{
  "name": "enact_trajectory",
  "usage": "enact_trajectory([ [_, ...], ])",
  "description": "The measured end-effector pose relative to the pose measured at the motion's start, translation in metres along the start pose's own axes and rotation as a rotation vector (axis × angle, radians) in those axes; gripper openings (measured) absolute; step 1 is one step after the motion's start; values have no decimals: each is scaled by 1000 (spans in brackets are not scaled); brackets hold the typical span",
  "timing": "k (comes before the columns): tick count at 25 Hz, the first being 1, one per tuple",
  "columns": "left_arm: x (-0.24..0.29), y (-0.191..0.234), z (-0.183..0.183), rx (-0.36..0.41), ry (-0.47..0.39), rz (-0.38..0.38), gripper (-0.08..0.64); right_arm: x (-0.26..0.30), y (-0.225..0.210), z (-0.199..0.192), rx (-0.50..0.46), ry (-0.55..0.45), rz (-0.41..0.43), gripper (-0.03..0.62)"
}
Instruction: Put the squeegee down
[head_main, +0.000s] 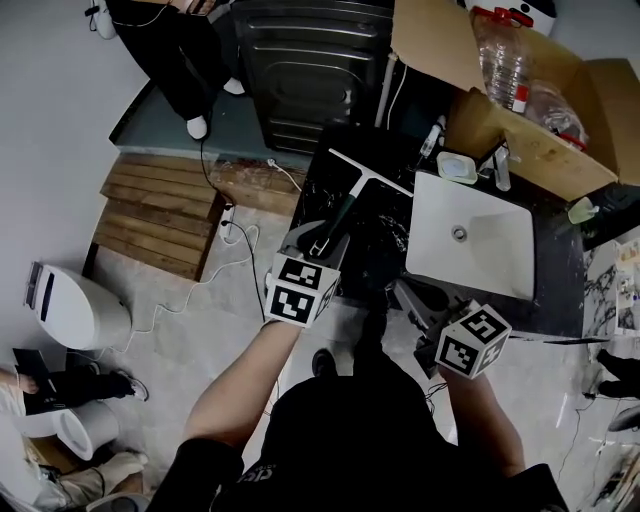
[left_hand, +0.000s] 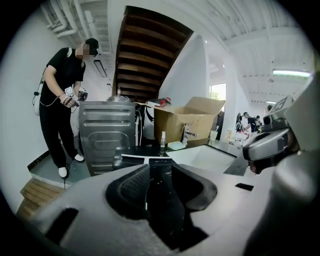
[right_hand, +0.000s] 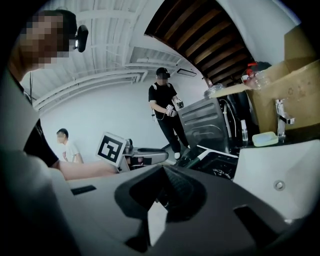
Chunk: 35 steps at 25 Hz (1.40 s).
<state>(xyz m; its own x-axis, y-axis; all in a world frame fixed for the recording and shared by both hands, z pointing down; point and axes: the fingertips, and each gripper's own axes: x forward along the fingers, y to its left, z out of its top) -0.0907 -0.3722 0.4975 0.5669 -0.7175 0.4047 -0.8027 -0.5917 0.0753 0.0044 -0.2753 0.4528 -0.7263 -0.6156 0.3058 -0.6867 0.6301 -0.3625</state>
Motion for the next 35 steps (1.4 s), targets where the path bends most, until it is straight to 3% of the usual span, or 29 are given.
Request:
enact_trajectory([
  [8, -52, -23, 10, -38, -91, -13, 118, -38, 15, 11, -36, -28, -49, 6],
  [12, -66, -26, 21, -49, -128, 18, 88, -54, 11, 19, -36, -52, -46, 6],
  [25, -59, -117, 80, -28, -228, 52, 22, -159, -65, 32, -25, -130, -100, 5],
  [35, -43, -161, 117, -6, -284, 38, 9, -207, -70, 69, -219, -228, -91, 3],
])
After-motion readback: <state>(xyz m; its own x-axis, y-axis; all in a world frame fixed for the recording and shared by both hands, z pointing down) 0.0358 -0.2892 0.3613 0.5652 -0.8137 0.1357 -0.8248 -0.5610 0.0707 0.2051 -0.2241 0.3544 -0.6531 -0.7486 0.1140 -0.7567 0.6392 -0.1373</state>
